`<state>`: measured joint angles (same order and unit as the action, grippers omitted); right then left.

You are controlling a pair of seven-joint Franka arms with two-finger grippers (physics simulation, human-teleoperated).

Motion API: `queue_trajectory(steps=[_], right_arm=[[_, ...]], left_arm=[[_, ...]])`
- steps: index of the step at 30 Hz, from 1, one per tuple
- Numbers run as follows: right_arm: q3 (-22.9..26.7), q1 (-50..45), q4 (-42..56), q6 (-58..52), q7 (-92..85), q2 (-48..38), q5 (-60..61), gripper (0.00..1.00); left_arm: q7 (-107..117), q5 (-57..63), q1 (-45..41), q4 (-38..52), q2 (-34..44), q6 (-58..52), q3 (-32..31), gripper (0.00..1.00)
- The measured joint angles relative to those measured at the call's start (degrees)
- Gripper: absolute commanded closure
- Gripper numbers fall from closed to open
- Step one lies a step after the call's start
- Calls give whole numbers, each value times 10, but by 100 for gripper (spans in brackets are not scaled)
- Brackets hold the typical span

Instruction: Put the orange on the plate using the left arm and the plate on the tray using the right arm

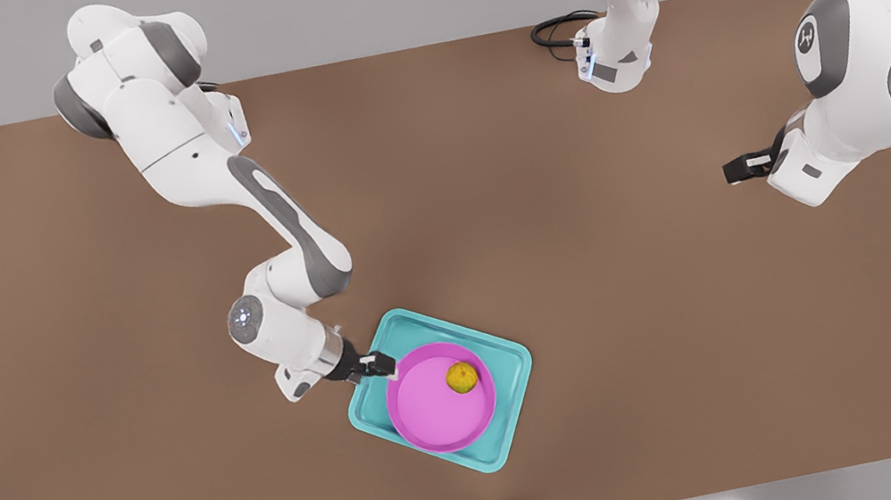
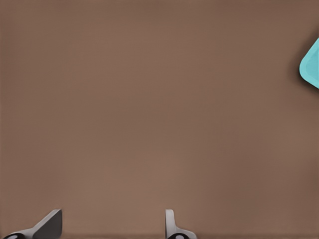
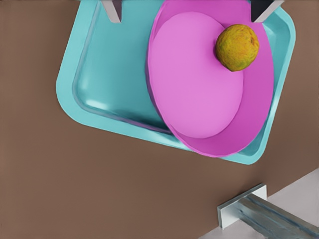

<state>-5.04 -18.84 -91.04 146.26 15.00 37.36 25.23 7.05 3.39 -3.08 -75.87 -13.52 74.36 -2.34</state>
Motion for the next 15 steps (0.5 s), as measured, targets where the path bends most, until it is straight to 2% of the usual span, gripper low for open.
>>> queue_trajectory(steps=[2, 3, 5, 6, 10, 15], right_arm=[[42, 25, 36, -69, -9, -43, -53, 0], [60, 38, 88, -124, -15, -58, -103, 0], [75, 59, 189, -243, -31, -93, -172, 0], [78, 71, 202, -298, -39, -142, -196, 0], [80, 98, 127, -451, -66, -289, -267, 0], [78, 107, 96, -541, -93, -320, -296, 0]], left_arm=[[0, -1, 1, 1, 0, -1, 1, 0], [-1, -2, 0, 1, 0, -1, 3, 0], [-1, -3, 1, 1, 0, -2, 4, 0], [-1, -4, 1, 1, 0, -2, 5, 0], [-1, -3, 0, 6, 0, -3, 5, 0], [-1, -5, 0, 8, 1, -4, 5, 0]])
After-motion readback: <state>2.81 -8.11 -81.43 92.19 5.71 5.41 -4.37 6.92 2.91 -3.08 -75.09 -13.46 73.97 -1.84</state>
